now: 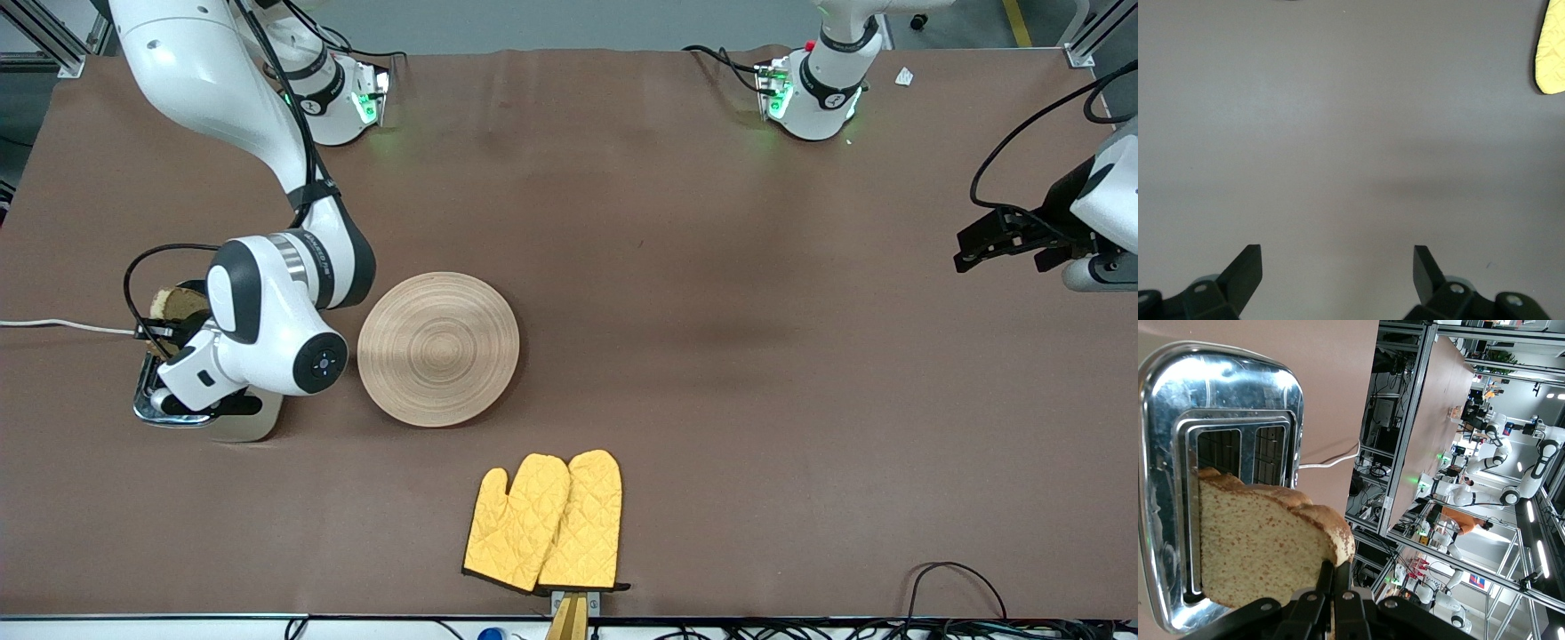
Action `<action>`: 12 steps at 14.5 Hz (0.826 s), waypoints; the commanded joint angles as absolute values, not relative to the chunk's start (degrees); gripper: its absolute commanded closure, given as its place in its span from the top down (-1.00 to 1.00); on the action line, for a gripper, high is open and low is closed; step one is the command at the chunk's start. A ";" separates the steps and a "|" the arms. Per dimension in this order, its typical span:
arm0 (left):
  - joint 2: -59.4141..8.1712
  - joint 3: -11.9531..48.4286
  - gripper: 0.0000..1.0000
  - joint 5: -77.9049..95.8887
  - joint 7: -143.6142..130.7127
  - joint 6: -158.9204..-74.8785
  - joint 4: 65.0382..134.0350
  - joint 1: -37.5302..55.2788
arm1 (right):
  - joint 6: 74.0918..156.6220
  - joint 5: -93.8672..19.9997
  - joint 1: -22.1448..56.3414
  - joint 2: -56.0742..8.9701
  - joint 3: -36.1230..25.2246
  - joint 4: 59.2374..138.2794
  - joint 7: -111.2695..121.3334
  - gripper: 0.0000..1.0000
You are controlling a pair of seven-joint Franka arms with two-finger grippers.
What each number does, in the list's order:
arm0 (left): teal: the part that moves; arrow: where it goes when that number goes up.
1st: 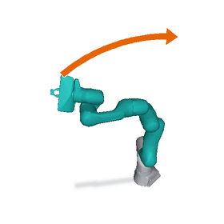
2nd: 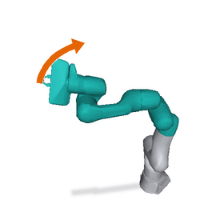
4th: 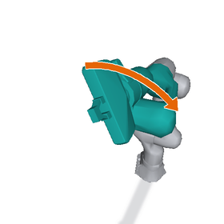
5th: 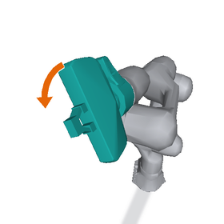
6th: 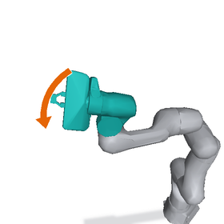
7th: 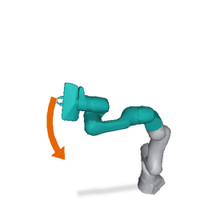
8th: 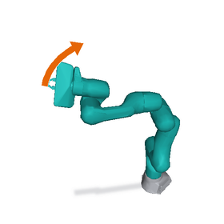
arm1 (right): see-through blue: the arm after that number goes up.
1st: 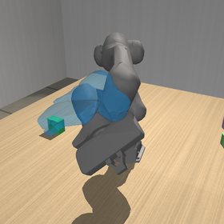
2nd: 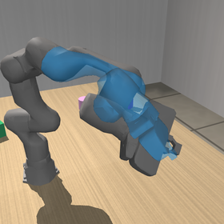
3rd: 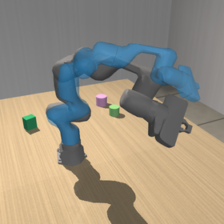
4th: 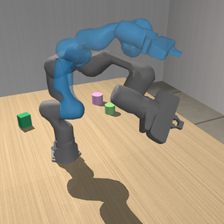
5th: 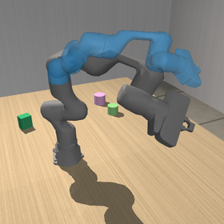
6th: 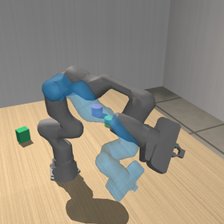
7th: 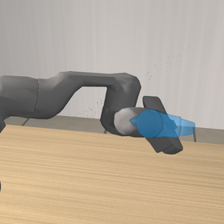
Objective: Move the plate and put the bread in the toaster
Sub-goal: 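Lower the bread slice into the toaster slot with the right gripper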
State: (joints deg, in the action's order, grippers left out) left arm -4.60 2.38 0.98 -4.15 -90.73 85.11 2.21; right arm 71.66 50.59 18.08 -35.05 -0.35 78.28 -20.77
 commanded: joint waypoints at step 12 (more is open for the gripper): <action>-4.31 2.37 1.00 1.76 -4.57 -91.32 85.34 1.93 | 75.41 50.54 16.79 -37.44 -0.18 74.27 -19.95 -0.99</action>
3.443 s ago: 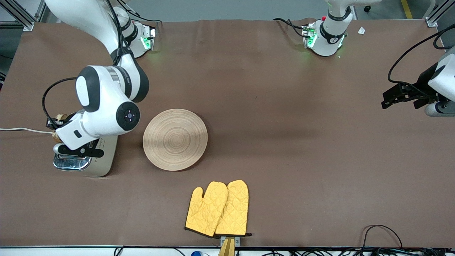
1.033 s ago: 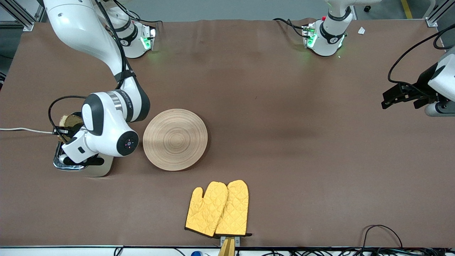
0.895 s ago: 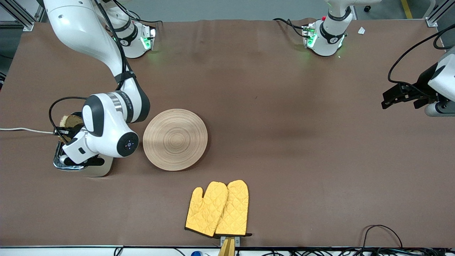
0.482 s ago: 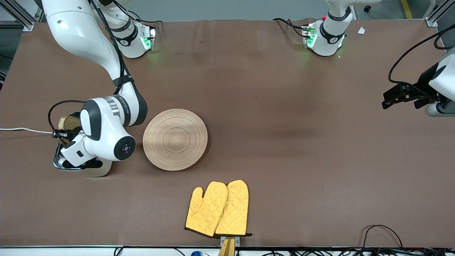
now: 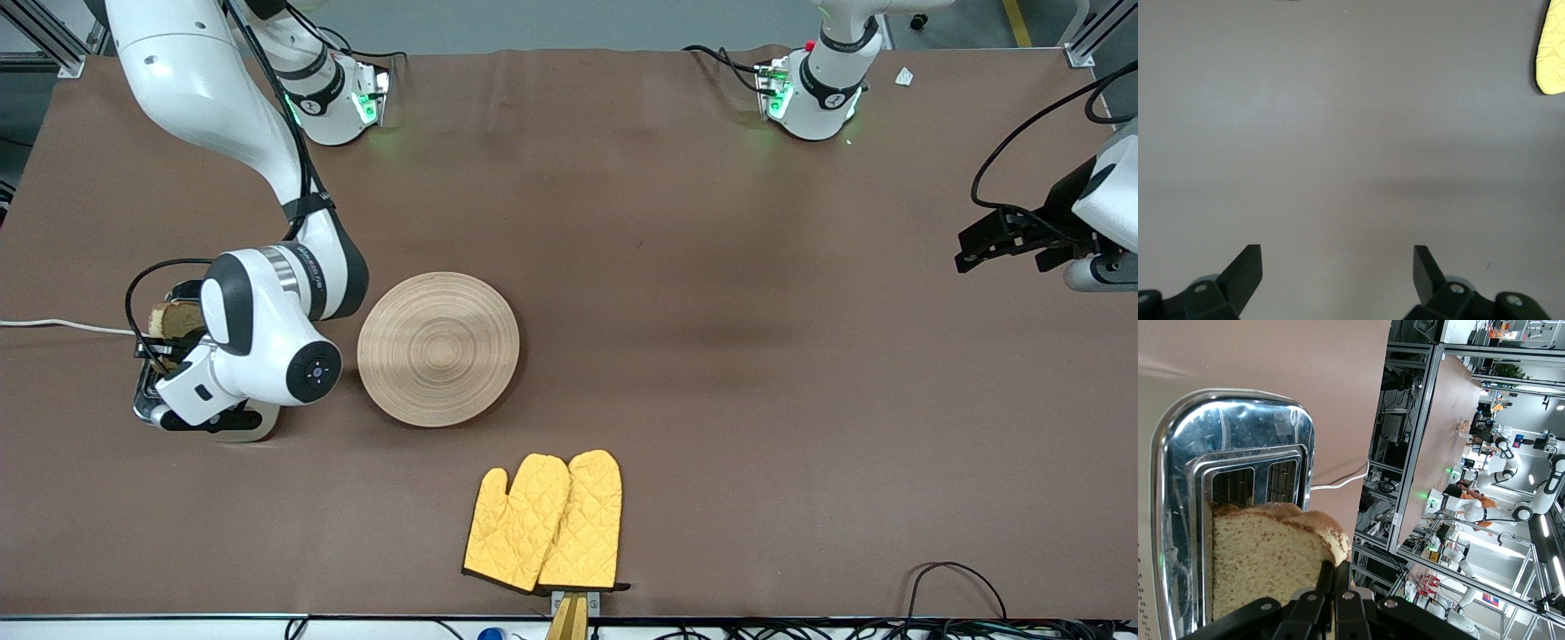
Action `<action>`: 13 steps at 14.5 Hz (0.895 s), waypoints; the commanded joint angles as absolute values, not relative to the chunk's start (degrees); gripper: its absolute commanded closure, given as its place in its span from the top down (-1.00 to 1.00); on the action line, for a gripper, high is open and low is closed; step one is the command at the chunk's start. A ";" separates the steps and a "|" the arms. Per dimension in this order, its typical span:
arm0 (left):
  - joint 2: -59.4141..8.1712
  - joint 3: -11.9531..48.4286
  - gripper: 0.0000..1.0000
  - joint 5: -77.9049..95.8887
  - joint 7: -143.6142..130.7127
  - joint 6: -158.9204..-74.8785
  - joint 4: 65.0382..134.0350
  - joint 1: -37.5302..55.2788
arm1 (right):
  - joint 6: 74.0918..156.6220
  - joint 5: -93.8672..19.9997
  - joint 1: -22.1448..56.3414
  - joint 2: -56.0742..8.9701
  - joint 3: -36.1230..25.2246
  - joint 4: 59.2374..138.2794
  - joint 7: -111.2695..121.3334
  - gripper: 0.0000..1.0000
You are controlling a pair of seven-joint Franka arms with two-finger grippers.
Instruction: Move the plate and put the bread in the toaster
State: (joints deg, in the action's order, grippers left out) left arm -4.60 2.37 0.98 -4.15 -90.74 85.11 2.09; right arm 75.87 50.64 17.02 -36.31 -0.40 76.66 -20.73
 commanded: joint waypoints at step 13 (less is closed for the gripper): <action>-4.31 2.37 1.00 1.76 -4.57 -91.32 85.34 1.93 | 79.71 45.19 14.95 -39.37 -0.09 74.36 -20.30 -0.90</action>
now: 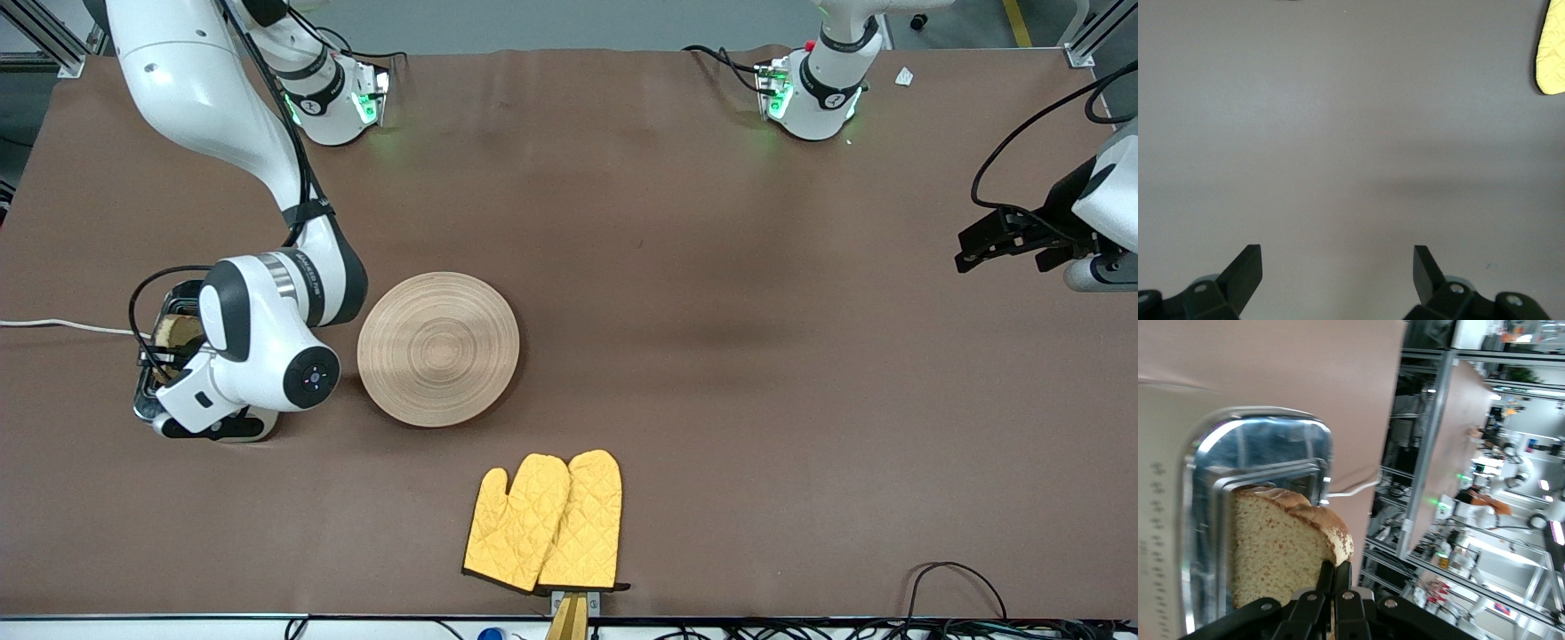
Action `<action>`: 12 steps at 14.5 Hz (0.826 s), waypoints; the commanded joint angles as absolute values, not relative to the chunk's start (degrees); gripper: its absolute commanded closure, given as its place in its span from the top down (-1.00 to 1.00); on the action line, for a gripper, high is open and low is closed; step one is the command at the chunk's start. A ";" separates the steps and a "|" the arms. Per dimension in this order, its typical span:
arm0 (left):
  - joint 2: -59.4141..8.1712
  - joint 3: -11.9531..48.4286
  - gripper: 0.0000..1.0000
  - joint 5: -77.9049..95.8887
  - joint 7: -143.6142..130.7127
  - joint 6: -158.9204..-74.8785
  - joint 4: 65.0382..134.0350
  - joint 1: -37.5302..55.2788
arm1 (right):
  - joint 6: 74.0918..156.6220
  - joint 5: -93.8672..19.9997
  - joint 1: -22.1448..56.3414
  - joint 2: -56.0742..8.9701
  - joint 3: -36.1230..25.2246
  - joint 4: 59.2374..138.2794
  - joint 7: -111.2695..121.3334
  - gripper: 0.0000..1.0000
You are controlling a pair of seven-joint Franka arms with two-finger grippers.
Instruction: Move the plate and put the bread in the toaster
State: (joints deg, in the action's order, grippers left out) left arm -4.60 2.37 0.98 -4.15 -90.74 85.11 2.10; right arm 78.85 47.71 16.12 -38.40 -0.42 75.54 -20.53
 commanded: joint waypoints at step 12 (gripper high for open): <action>-4.22 2.29 1.00 1.85 -4.75 -92.46 85.78 1.85 | 78.66 28.13 14.24 -27.61 0.18 70.84 -13.30 1.00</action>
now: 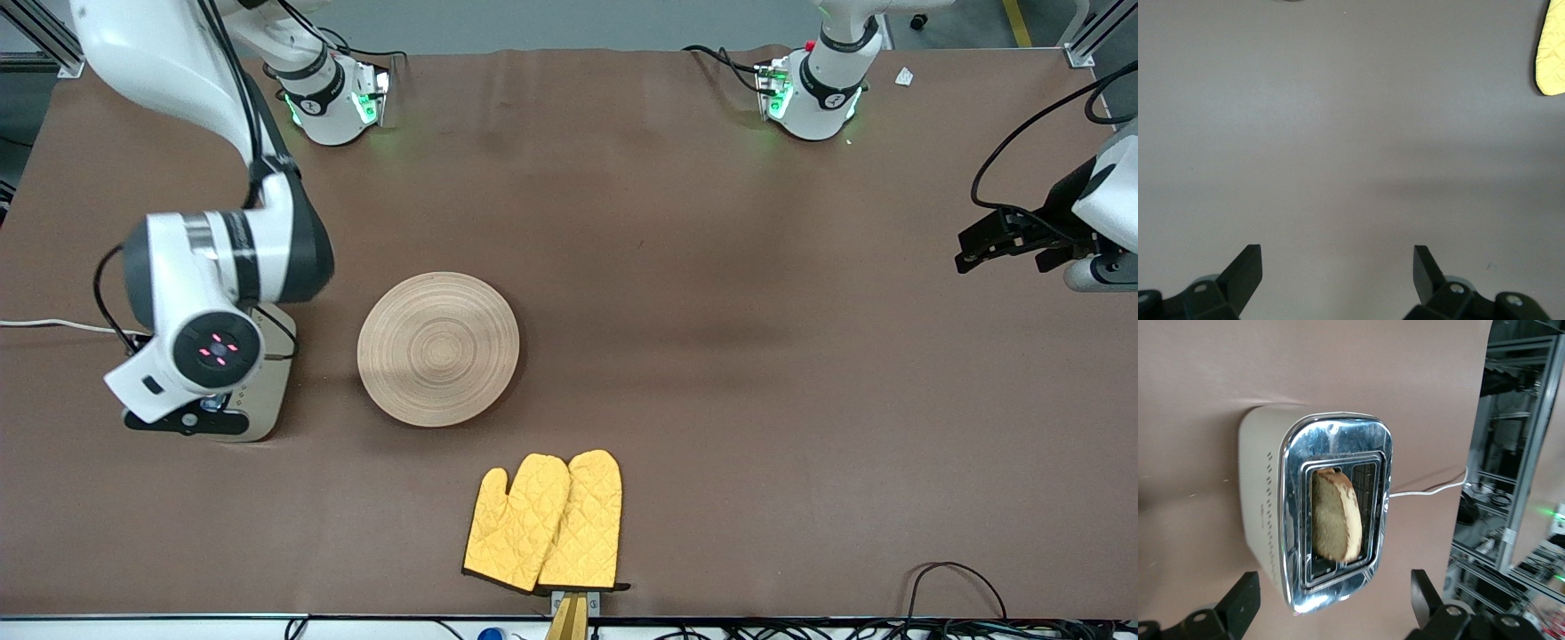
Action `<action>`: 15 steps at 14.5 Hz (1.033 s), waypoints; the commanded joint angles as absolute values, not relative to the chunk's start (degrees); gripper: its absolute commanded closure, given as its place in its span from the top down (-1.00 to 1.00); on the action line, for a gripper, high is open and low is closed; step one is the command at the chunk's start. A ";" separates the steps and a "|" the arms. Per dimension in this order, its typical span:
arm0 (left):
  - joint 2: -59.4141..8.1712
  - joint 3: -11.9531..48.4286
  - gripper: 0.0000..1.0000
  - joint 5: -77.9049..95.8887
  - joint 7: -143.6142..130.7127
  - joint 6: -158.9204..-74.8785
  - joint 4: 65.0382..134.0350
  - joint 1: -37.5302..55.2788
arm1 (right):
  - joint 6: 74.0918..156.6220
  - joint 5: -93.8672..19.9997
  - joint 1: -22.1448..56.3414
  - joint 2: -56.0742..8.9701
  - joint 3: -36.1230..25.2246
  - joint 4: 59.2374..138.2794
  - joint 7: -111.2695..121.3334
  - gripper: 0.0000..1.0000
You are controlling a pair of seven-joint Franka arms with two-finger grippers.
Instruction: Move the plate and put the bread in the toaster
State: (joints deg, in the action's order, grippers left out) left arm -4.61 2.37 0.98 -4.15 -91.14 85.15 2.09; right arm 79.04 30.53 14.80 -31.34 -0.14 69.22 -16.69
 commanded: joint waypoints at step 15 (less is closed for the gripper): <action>-3.43 2.29 1.00 1.05 -5.01 -95.10 87.36 1.93 | 81.65 -1.93 -0.70 -4.94 -0.18 81.63 -8.97 1.00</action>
State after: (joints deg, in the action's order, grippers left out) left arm -4.62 2.32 0.98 -4.30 -94.25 86.04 2.03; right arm 79.17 -1.44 -0.43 -11.16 -0.71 73.97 -9.50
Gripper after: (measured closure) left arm 0.000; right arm 0.000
